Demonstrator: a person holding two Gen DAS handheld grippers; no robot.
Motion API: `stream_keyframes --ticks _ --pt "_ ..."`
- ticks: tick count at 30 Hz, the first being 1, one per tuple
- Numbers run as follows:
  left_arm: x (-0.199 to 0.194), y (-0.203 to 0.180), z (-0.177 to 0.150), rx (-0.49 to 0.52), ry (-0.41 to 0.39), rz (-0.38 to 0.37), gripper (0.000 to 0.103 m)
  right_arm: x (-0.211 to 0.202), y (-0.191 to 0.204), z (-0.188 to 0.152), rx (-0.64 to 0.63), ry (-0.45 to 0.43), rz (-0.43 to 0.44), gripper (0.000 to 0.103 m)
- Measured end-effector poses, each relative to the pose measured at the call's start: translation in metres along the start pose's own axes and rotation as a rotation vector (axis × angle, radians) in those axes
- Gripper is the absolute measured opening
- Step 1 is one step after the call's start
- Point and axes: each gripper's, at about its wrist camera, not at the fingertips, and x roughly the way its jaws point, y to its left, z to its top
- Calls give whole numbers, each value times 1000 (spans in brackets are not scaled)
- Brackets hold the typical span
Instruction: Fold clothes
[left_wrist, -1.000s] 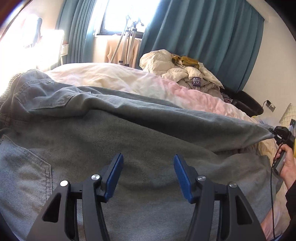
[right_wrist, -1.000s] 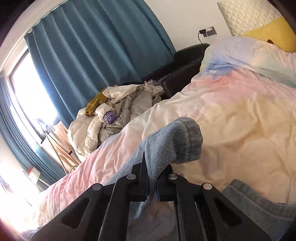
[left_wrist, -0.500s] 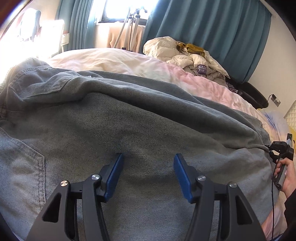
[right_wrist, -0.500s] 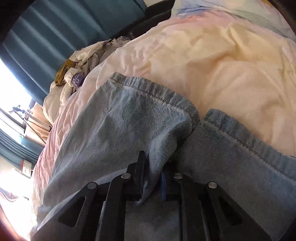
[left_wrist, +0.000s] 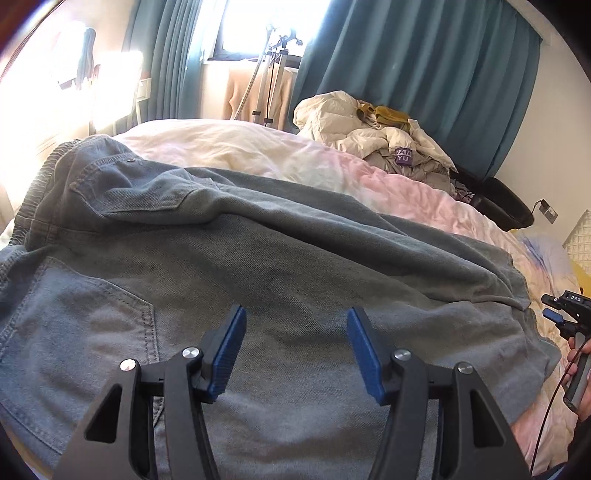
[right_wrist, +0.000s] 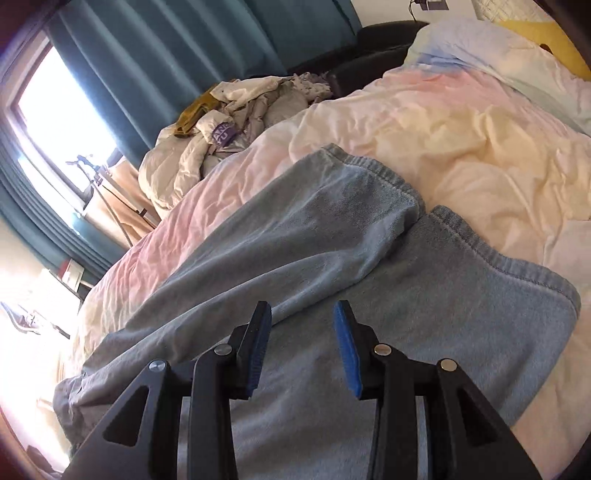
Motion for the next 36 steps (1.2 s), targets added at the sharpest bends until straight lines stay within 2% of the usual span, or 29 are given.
stream_keyframes --ticks 4,7,10,12,14,18,22,25,29,31,34,36 --pt "-22 2 1 2 -11 13 58 -26 4 -17 17 23 26 36" --pt "-39 18 2 -62 -7 20 58 -43 0 -24 34 20 48 36" --pt "-59 48 -1 -165 7 64 58 -53 -9 -25 70 8 60 40" --pt "-69 73 -1 -229 25 112 58 -59 -18 -26 107 -7 58 57" --pt "-79 103 -2 -323 36 164 58 -63 -26 -26 146 -15 49 61" --pt "-101 159 -11 -537 18 190 58 -70 -41 -25 209 -37 24 63" --pt "-121 195 -20 -689 -16 241 58 -82 -60 -22 262 -91 -10 64" --pt "-126 224 -31 -813 -5 236 58 -95 -86 -24 369 -149 -78 64" --pt "-113 259 -48 -957 78 180 58 -108 -128 -35 567 -195 -150 65" --pt "-105 269 -55 -1013 95 130 58 -106 -148 -40 649 -185 -161 65" --pt "-96 273 -55 -1031 95 97 58 -97 -170 -49 747 -156 -159 65" --pt "-89 274 -52 -1043 96 72 58 -87 -178 -55 800 -134 -119 65"
